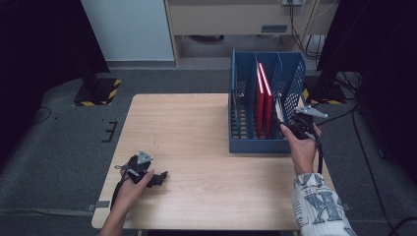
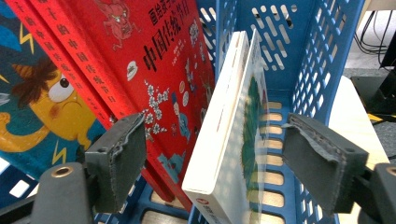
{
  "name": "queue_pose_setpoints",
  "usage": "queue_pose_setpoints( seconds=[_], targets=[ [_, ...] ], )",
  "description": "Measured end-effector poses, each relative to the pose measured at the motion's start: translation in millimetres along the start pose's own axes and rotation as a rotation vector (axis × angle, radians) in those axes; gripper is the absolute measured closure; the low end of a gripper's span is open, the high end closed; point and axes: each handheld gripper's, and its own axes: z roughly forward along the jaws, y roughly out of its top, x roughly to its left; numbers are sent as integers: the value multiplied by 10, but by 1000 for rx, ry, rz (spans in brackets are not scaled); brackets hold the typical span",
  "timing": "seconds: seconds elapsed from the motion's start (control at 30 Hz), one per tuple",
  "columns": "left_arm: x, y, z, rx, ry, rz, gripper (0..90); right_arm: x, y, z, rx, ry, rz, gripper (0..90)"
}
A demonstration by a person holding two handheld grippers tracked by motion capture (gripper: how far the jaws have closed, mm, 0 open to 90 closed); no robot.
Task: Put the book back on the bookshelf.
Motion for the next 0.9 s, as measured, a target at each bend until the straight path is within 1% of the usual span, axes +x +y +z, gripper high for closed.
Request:
queue_pose_setpoints(
  seconds=[0.3,0.4,0.63,0.7,0.9],
  targets=[
    [0,0,0,0,0,0,0,15,1,-56,-13,2,-9,204],
    [0,0,0,0,0,0,0,12,-2,-97,-20,4,-26,197],
    [0,0,0,0,0,0,0,11,5,-166,-35,4,-33,189],
    [-1,0,0,0,0,0,0,25,6,-197,-35,17,-38,186],
    [-1,1,0,0,0,0,0,72,16,-251,-40,31,-56,183]
  ],
)
